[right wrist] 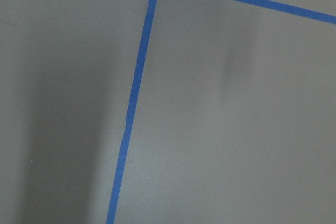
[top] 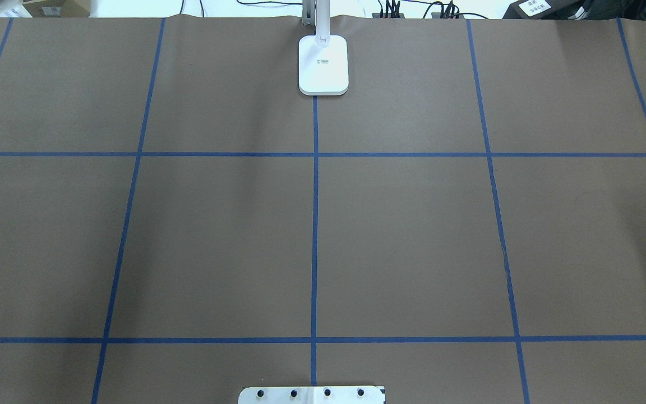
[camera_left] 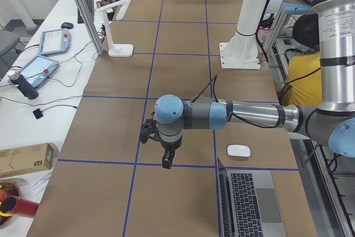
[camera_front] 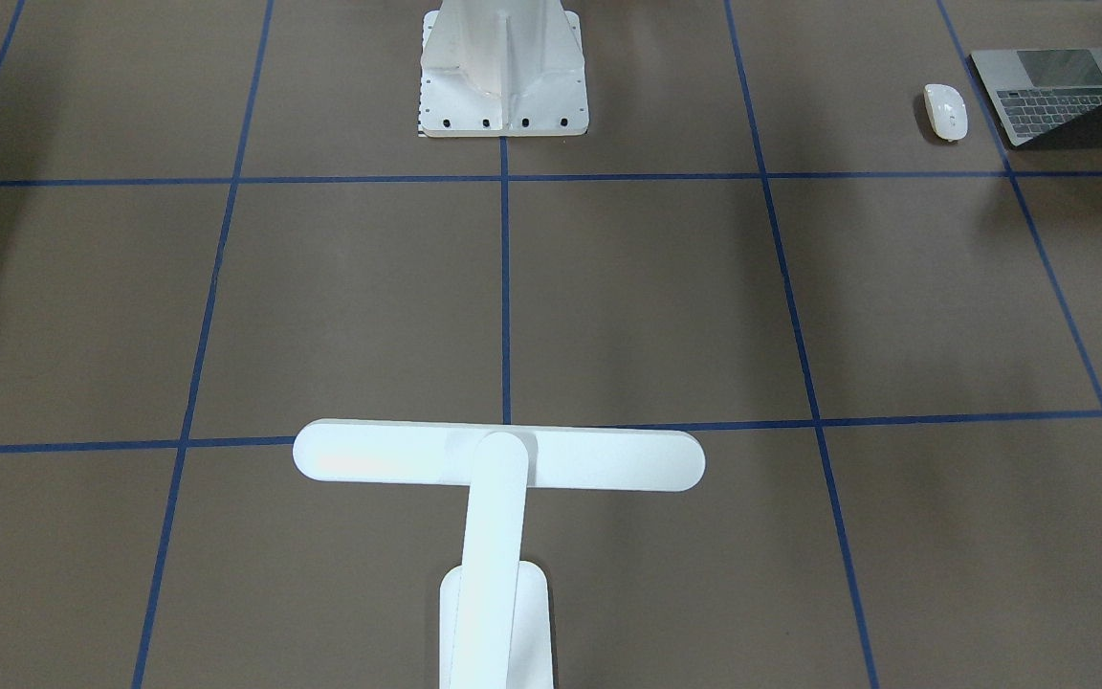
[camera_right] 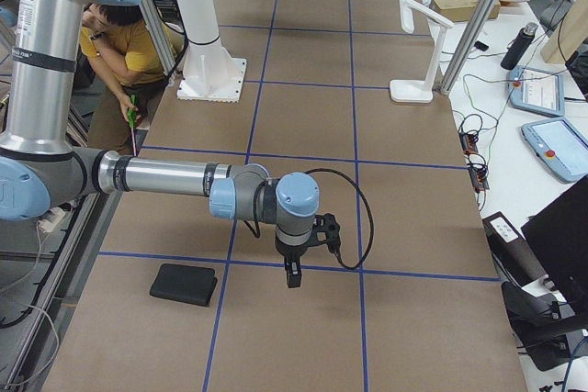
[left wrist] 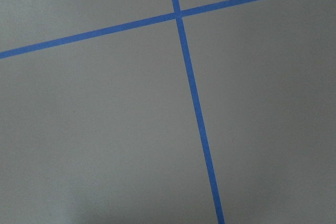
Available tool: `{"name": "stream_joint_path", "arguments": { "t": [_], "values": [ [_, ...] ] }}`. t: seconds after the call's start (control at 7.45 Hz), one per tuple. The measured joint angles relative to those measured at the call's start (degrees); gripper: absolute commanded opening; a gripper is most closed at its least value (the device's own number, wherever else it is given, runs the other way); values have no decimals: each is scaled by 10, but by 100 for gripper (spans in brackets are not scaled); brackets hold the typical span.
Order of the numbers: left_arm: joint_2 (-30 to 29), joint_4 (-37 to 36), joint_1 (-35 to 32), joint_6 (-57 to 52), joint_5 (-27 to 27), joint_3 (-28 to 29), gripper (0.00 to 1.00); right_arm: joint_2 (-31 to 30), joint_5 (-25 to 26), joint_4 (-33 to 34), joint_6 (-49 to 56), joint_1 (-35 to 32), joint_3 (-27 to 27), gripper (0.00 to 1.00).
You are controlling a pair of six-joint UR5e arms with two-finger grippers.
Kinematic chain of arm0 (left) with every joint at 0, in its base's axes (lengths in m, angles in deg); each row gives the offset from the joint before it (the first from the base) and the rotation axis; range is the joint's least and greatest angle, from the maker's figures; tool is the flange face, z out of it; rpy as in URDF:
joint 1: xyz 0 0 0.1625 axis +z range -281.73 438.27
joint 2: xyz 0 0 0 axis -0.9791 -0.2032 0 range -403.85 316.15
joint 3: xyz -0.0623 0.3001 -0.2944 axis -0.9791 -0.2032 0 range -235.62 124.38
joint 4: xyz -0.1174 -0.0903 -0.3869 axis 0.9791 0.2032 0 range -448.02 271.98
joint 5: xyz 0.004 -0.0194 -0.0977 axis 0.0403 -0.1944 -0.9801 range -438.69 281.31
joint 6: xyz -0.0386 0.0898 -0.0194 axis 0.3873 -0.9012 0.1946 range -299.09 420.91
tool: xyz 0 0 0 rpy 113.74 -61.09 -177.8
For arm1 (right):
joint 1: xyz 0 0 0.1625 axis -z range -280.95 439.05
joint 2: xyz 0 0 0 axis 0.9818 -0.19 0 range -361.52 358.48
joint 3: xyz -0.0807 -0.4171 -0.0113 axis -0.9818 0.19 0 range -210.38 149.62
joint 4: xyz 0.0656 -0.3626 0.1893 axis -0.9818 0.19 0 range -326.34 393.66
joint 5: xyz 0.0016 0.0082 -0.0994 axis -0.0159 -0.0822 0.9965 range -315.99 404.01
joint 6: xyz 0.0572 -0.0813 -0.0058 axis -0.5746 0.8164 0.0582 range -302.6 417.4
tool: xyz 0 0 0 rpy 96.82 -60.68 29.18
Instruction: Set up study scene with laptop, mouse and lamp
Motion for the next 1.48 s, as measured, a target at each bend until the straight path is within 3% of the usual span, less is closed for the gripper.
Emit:
{"name": "stream_joint_path", "arguments": {
  "t": [0.81, 1.07, 1.48],
  "values": [
    [9, -14, -150, 5, 1, 40, 100, 3, 1, 0, 1, 0, 0, 100],
    [24, -56, -168, 17, 3, 43, 100, 5, 2, 0, 1, 0, 1, 100],
    [49, -123, -196, 192, 7, 23, 100, 5, 2, 0, -1, 0, 1, 100]
  ]
}}
